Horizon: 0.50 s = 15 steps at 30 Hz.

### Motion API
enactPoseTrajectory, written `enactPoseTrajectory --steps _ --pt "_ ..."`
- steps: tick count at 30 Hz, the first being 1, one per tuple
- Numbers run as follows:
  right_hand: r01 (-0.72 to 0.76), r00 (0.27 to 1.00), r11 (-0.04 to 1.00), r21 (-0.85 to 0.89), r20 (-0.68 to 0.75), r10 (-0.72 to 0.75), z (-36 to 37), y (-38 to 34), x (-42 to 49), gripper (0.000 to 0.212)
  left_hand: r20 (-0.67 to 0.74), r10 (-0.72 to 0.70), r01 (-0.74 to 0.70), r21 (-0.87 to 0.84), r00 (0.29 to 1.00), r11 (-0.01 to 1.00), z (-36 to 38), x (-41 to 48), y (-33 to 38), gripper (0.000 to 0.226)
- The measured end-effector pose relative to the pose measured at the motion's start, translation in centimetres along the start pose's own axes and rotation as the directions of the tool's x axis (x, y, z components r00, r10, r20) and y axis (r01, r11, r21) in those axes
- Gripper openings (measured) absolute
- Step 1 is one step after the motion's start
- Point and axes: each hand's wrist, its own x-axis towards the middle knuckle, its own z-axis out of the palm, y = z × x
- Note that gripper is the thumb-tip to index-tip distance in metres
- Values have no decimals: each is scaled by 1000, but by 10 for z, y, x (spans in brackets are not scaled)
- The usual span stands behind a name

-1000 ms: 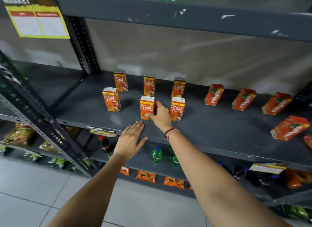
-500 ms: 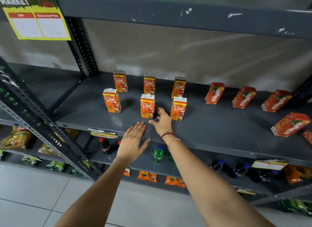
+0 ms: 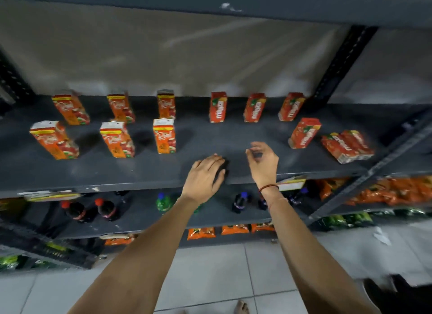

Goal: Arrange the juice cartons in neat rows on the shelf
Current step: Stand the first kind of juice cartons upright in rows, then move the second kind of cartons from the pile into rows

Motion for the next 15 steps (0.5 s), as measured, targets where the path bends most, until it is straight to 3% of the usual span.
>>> enactPoseTrajectory --steps 5,9,12,15 --pt "-75 983 995 -68 -174 62 -71 40 37 13 93 7 -7 7 996 1000 36 29 36 36" --pt "-142 967 952 -272 -242 75 -120 67 74 23 150 -22 11 79 988 997 53 40 41 44" --pt "-343 925 827 -446 -316 213 -145 85 99 41 155 -39 18 130 987 991 56 43 41 49" --pt "-471 882 704 -532 -251 399 -162 104 114 46 156 -34 8 162 987 987 55 42 43 57"
